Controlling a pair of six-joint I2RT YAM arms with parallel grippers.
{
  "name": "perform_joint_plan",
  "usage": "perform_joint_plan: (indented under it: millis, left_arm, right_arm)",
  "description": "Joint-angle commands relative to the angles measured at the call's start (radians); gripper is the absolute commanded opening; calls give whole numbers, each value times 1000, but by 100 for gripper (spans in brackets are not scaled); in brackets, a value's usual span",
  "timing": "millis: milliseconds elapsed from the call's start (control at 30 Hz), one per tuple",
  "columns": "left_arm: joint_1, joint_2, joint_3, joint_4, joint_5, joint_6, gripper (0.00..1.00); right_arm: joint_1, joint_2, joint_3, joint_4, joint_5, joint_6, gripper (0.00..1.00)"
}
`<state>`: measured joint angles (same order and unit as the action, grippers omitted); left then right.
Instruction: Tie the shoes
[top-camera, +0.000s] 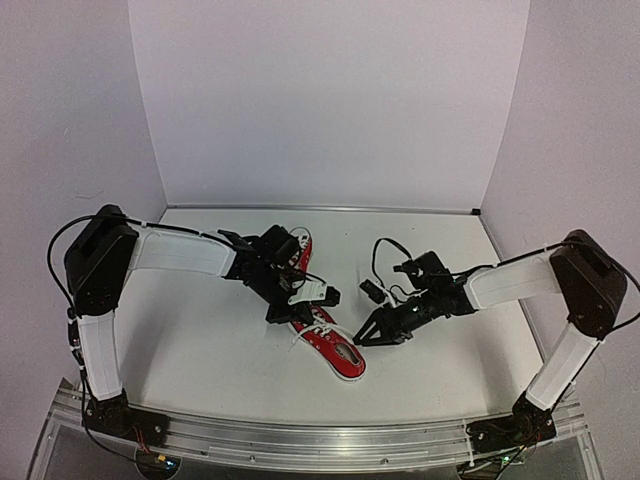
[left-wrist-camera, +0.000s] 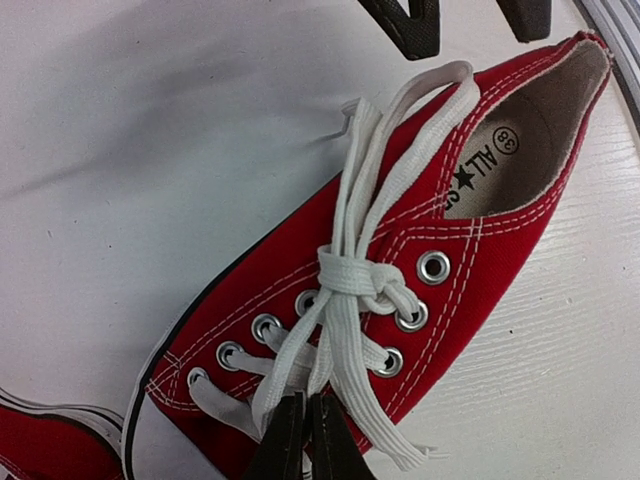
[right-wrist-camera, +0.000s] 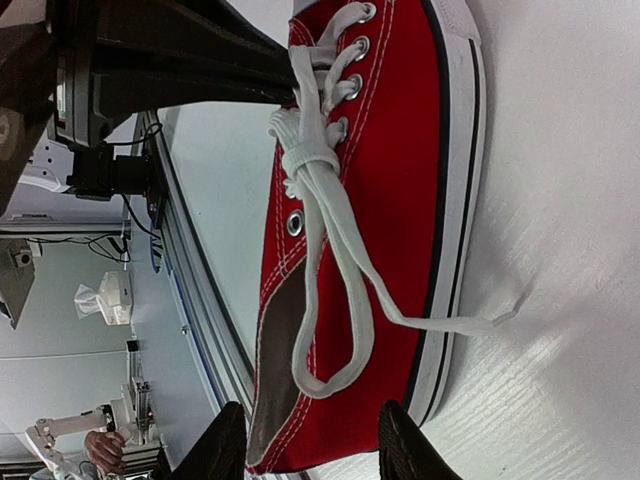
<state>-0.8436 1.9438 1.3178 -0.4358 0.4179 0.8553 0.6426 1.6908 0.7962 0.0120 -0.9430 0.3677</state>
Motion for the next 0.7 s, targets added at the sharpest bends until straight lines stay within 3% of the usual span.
perform_joint_plan:
  millis: [0,267,500,667]
  left_arm:
    - [3,-63,-10,19,0,-14,6]
    - [3,-70,-16,19,-2,-14,7]
    - [3,-131,-73,63,-11,-41,24]
    - [3,-194,-125,76,-18,-63,29]
  right_arm:
    - [12,47,59,59,-12,1,41]
    - [24,104,109,88,-36,8,39]
    - [23,109,111,87,-42,6,38]
    - [23,107,104,86,-33,6,37]
